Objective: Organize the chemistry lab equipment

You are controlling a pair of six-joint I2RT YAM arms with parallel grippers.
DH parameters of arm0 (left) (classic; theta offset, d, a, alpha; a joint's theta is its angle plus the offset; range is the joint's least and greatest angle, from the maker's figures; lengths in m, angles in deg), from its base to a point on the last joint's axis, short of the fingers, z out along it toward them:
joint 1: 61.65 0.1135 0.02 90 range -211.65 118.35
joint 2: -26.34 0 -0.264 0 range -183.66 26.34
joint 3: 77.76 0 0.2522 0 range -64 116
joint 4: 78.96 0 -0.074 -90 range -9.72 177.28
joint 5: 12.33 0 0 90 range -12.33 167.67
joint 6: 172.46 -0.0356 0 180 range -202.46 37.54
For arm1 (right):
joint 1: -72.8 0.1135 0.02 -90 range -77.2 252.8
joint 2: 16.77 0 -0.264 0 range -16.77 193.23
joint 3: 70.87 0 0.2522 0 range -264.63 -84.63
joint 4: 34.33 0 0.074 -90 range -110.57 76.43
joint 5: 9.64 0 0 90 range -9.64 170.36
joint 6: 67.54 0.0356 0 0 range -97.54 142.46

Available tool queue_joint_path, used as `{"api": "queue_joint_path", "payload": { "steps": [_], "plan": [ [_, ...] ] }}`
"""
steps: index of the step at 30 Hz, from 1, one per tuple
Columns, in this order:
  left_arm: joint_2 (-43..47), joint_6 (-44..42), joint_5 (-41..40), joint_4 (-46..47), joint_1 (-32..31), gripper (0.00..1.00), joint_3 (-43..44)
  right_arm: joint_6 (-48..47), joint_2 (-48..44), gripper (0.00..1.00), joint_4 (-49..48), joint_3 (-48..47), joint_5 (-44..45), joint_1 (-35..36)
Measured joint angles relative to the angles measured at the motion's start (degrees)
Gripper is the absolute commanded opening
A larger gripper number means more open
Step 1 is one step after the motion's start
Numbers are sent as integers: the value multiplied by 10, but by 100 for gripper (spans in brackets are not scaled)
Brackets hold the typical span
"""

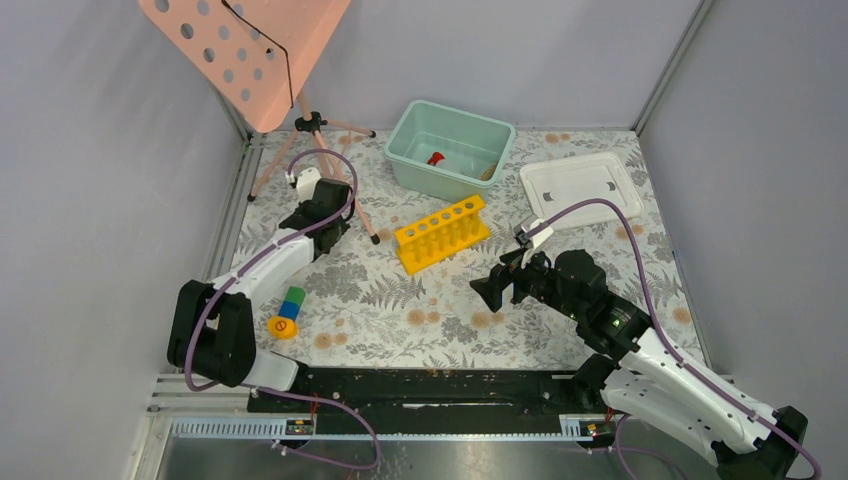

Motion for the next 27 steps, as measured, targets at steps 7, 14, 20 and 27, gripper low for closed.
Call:
{"api": "queue_joint_path", "payload": {
  "steps": [7,14,20,27],
  "plan": [
    [-6,4,0,-2,0,27,0,0,0,99,0,1,0,0],
    [-6,9,-1,-8,0,35,0,0,0,99,0,2,0,0],
    [-3,11,-3,-17,0,33,0,-1,2,99,0,2,0,0],
    [14,12,-7,-18,0,30,0,0,7,99,0,2,0,0]
  ]
}}
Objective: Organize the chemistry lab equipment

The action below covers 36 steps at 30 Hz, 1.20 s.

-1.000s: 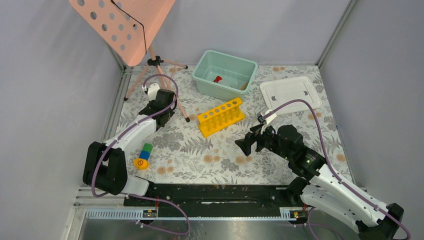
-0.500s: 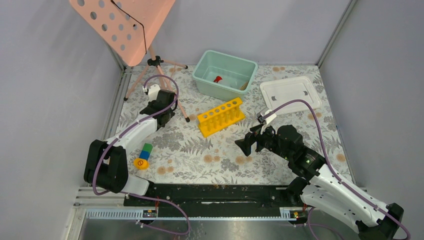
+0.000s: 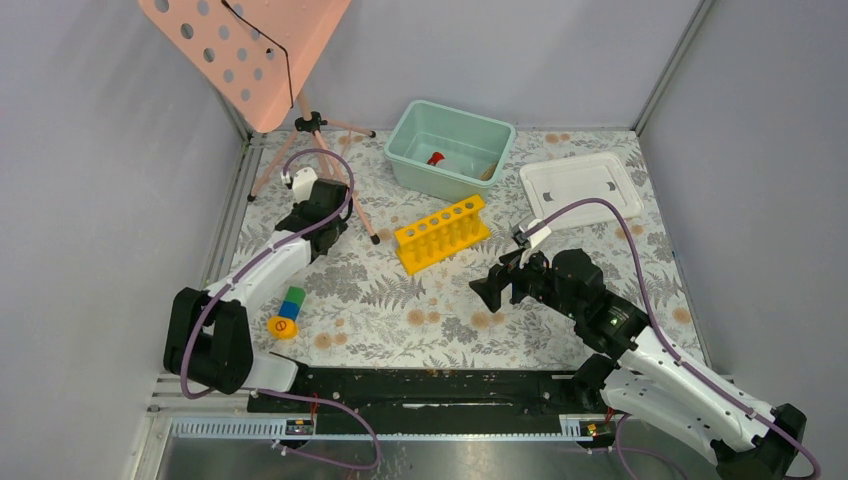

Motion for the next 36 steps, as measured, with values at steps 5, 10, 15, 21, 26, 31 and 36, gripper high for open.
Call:
{"api": "queue_joint_path", "payload": {
  "steps": [5,10,15,21,26,31,36],
  "plan": [
    [4,1,-4,-1,0,27,0,0,1,99,0,0,0,0],
    [4,3,-5,-8,0,26,0,0,1,99,0,0,0,0],
    [4,4,-5,-12,0,25,0,0,1,100,1,0,0,0],
    [4,7,-5,-14,0,25,-3,0,-2,99,1,0,0,0],
    [1,8,-5,-14,0,25,-3,0,-5,100,1,0,0,0],
    [-5,8,-7,-17,0,25,-4,0,-10,99,1,0,0,0],
    [-9,12,-11,-23,0,25,-5,0,-10,100,1,0,0,0]
  ]
}}
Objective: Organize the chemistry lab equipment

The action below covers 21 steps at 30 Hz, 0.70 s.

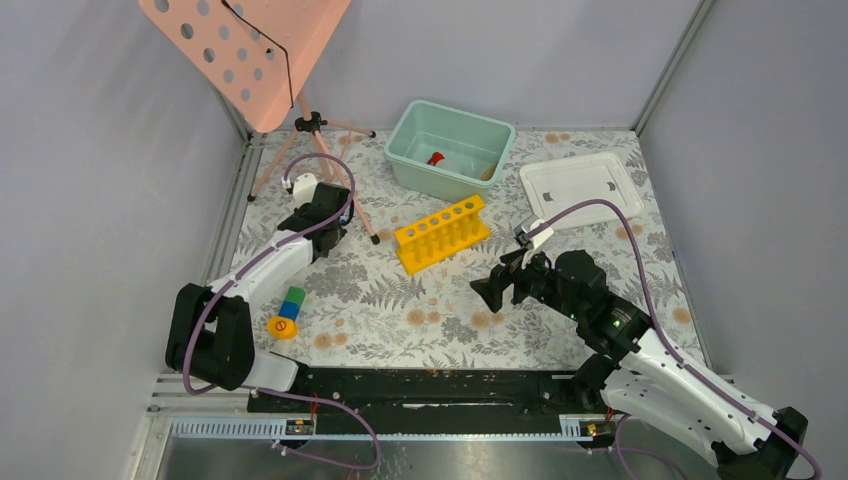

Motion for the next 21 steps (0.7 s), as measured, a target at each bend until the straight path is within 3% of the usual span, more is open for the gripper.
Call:
{"api": "queue_joint_path", "payload": {
  "steps": [13,17,21],
  "plan": [
    [0,6,-17,-17,2,25,0,1,-2,99,4,0,4,0],
    [12,6,-11,-38,2,32,0,28,7,100,6,-1,48,0],
    [70,0,13,-50,2,52,0,90,59,99,52,-45,141,0]
  ]
}}
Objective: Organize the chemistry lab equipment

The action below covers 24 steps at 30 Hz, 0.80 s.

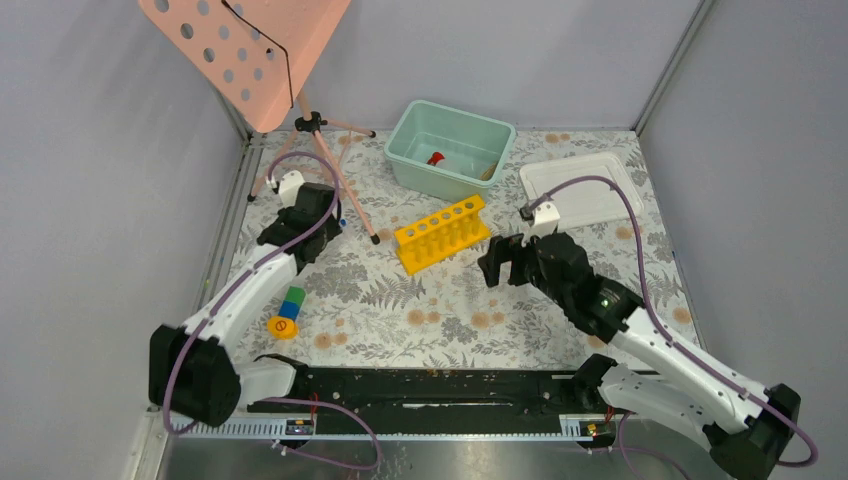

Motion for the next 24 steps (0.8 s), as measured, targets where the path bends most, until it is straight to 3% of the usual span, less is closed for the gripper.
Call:
{"api": "queue_joint_path", "payload": {
  "steps": [4,8,10,13,16,21,24],
  "plan": [
    [91,-16,54,-2,0,77,0,35,80,99,64,-84,69,0],
    [166,-47,169,-4,0,97,0,53,142,87,94,-136,108,-29],
    [182,-66,234,-10,0,99,0,72,166,82,97,-144,108,-83],
    [187,-98,319,-36,0,99,0,106,201,66,92,-144,104,-175],
    [189,-137,374,-77,0,99,0,162,254,59,77,-144,88,-270],
    [249,-177,367,-124,-1,99,-15,281,359,52,54,-147,37,-382],
    [312,-181,337,-136,-1,99,-22,337,410,51,51,-148,26,-415]
  ]
}}
